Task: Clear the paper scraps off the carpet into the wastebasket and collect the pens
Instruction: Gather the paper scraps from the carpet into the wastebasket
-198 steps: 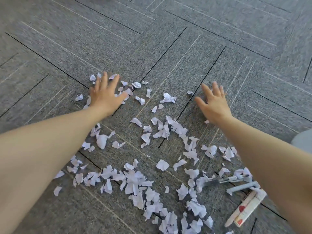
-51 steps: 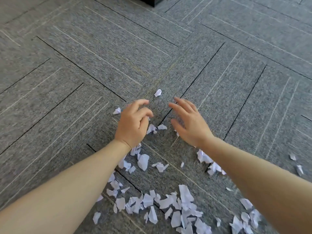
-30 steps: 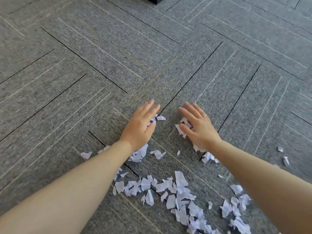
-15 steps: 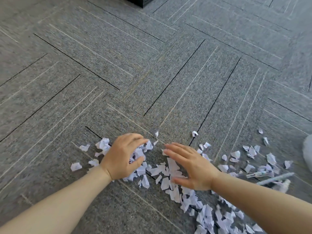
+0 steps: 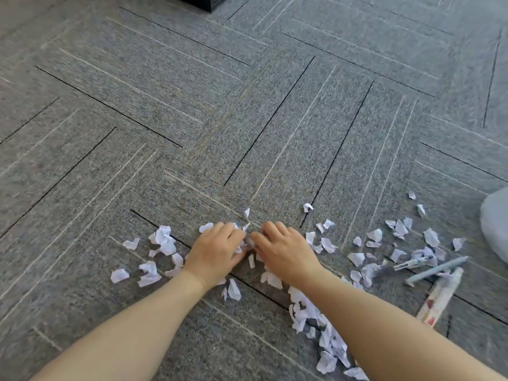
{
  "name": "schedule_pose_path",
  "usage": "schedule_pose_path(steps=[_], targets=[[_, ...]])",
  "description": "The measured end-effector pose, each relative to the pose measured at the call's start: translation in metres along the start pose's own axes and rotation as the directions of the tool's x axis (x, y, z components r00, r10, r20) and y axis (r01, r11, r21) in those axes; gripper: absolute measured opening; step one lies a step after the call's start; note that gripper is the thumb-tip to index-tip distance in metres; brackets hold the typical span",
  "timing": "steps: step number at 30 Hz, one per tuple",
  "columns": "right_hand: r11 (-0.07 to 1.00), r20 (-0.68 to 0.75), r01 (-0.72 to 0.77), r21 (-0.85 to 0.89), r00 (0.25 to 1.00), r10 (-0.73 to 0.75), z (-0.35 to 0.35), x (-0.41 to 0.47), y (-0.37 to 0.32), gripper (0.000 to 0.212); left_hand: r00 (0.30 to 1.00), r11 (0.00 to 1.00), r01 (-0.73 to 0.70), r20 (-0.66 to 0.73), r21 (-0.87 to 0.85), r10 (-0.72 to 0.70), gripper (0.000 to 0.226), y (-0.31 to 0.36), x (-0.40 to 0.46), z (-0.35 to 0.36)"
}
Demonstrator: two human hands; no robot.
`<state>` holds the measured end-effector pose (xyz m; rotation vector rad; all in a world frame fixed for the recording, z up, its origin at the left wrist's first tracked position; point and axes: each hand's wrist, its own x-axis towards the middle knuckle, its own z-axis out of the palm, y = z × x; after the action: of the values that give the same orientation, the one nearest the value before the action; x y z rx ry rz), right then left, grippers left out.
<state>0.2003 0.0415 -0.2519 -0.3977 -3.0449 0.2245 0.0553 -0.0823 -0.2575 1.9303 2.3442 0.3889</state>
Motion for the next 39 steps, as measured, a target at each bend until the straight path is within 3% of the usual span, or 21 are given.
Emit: schedule_pose_path(steps=[4,8,10,12,16,18,20,24,28,30,32,37,39], targets=[[0.995,0.254,-0.079,0.052,0.965,0.064,-0.013,0.011,0.008,0.032,0.997,0.999,0.023,0.069,0.043,-0.026,0.029,0.001,0.025,-0.010],[0.943,0.302,-0.281,0.178,0.928,0.220,-0.036,0.014,0.020,0.015,0.989,0.980,0.144,0.056,-0.137,-0.137,0.035,0.007,0.042,-0.021],[0.900,0.258,-0.341,0.271,0.927,0.273,-0.064,0.015,0.035,0.005,0.980,0.943,0.200,0.049,-0.268,-0.194,0.031,0.016,0.058,-0.030],[0.888,0.210,-0.349,0.300,0.932,0.296,-0.102,0.013,0.055,0.007,0.980,0.913,0.190,0.017,-0.361,-0.198,0.034,0.035,0.081,-0.049],[0.863,0.102,-0.360,0.353,0.932,0.347,-0.193,0.000,0.094,0.016,0.981,0.880,0.077,-0.122,-0.469,-0.150,0.045,0.093,0.137,-0.103],[0.837,-0.025,-0.381,0.392,0.905,0.424,-0.240,-0.013,0.117,0.017,0.973,0.846,0.017,-0.188,-0.533,-0.137,0.047,0.133,0.168,-0.131],[0.803,-0.204,-0.395,0.446,0.829,0.521,-0.286,-0.032,0.142,0.015,0.955,0.795,-0.079,-0.275,-0.601,-0.113,0.048,0.177,0.202,-0.155],[0.717,-0.479,-0.462,0.522,0.537,0.695,-0.354,-0.097,0.211,0.014,0.935,0.667,-0.260,-0.354,-0.698,-0.006,0.045,0.278,0.269,-0.188],[0.520,-0.496,-0.516,0.680,0.198,0.845,-0.367,-0.177,0.272,0.020,0.933,0.569,-0.344,-0.341,-0.747,0.118,0.046,0.375,0.314,-0.191],[0.425,-0.442,-0.505,0.751,0.094,0.892,-0.360,-0.207,0.292,0.021,0.947,0.565,-0.319,-0.283,-0.761,0.154,0.046,0.411,0.330,-0.178],[0.368,-0.389,-0.520,0.771,0.073,0.918,-0.347,-0.230,0.302,0.017,0.954,0.592,-0.297,-0.217,-0.749,0.205,0.040,0.438,0.343,-0.158],[0.221,-0.150,-0.661,0.717,0.163,0.975,-0.322,-0.266,0.321,0.023,0.947,0.712,-0.281,-0.064,-0.643,0.315,0.029,0.478,0.357,-0.126],[0.184,-0.100,-0.724,0.665,0.158,0.982,-0.320,-0.275,0.326,0.024,0.921,0.760,-0.269,0.072,-0.591,0.382,0.025,0.485,0.359,-0.118]])
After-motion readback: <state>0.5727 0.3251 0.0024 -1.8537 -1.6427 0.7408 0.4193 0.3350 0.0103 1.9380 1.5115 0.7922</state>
